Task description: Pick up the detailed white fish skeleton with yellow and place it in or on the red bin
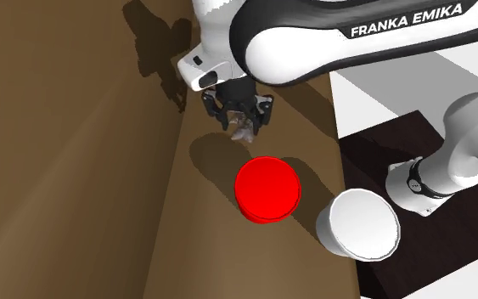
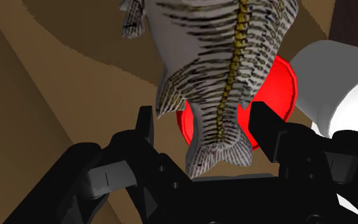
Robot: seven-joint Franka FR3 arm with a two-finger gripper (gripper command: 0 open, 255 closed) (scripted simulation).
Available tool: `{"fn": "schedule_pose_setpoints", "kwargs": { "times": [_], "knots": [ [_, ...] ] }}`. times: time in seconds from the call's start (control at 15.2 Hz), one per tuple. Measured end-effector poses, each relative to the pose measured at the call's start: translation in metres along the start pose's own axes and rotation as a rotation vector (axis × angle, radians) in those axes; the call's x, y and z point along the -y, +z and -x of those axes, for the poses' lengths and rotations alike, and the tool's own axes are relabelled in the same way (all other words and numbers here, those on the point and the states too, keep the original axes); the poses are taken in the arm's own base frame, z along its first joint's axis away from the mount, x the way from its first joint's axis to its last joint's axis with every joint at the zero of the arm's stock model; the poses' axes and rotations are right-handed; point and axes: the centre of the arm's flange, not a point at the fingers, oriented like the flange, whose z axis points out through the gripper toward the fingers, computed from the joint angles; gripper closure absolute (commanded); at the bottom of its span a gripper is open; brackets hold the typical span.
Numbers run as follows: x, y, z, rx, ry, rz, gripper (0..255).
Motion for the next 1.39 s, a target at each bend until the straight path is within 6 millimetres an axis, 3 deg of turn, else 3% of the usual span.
{"fn": "schedule_pose_setpoints", "kwargs": {
  "times": [0.79, 1.39],
  "knots": [
    [0.074, 0.023, -0.132, 0.001, 0.0, 0.0, 255],
    [0.076, 0.067, -0.131, 0.001, 0.002, 0.0, 255]
  ]
}}
